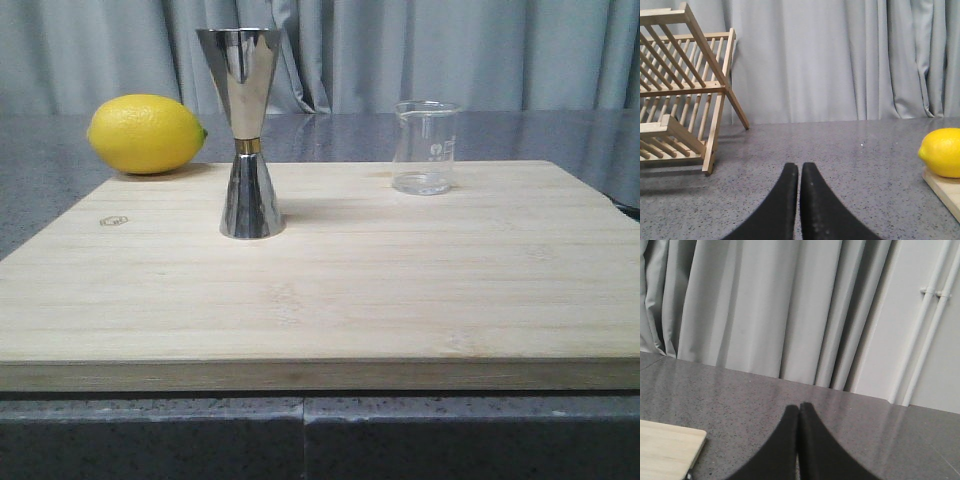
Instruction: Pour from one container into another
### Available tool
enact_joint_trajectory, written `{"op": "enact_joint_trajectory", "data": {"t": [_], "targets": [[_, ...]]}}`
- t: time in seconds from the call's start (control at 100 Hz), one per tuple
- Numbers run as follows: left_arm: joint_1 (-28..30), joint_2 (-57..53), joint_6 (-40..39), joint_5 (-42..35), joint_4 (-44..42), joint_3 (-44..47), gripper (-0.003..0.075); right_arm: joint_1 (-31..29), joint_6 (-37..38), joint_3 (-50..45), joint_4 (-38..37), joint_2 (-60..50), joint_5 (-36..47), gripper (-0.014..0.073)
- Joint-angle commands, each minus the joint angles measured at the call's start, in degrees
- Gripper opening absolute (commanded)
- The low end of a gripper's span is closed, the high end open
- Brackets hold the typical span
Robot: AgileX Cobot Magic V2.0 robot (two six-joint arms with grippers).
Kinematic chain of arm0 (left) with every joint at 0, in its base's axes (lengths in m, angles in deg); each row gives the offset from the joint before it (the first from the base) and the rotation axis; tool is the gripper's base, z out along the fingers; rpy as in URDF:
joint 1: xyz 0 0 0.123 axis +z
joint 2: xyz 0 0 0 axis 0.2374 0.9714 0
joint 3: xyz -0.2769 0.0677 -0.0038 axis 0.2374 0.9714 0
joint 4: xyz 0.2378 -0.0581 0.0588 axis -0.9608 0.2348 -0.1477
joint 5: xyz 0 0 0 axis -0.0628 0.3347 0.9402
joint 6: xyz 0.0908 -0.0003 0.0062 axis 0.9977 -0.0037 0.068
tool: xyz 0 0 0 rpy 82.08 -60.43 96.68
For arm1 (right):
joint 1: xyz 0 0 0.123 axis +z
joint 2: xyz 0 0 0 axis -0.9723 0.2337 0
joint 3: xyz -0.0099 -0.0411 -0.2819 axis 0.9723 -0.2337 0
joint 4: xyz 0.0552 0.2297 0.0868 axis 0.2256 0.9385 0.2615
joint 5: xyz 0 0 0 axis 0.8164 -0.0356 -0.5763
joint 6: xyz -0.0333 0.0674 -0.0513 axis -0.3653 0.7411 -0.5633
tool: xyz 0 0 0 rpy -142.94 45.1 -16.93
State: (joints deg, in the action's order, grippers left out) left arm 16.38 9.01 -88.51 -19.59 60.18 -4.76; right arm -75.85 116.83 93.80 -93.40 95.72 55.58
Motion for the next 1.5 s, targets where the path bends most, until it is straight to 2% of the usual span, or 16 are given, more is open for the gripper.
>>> {"op": "enact_joint_trajectory", "data": {"t": [0.0, 0.06, 0.3, 1.38, 1.45, 1.49], "targets": [[-0.4, -1.7, 2.4, -1.7, 2.1, 1.5, -0.0019, -0.5, 0.0, 1.5, -0.6, 0.7, 2.3, -0.0063], [0.0, -2.1, 4.5, -0.6, 3.7, 1.5, -0.0019, -0.5, 0.0, 1.5, -0.6, 0.7, 2.3, -0.0063], [0.1, -2.1, 4.5, 4.4, 4.9, 1.5, -0.0019, -0.5, 0.0, 1.4, -0.6, 0.7, 2.3, -0.0063], [0.1, -2.1, 4.5, 4.4, 6.0, 1.5, -0.0019, -0.5, 0.0, 1.3, -0.6, 0.7, 2.1, -0.0063], [0.1, -2.1, 4.5, 4.4, 6.0, 1.5, -0.0019, -0.5, -1.0, 1.3, 3.1, 0.7, 1.5, -0.0063], [0.1, -2.1, 4.5, 4.4, 6.0, 1.5, -0.0019, -0.5, -5.4, 1.3, 7.4, 0.7, 0.3, -0.0063]]}}
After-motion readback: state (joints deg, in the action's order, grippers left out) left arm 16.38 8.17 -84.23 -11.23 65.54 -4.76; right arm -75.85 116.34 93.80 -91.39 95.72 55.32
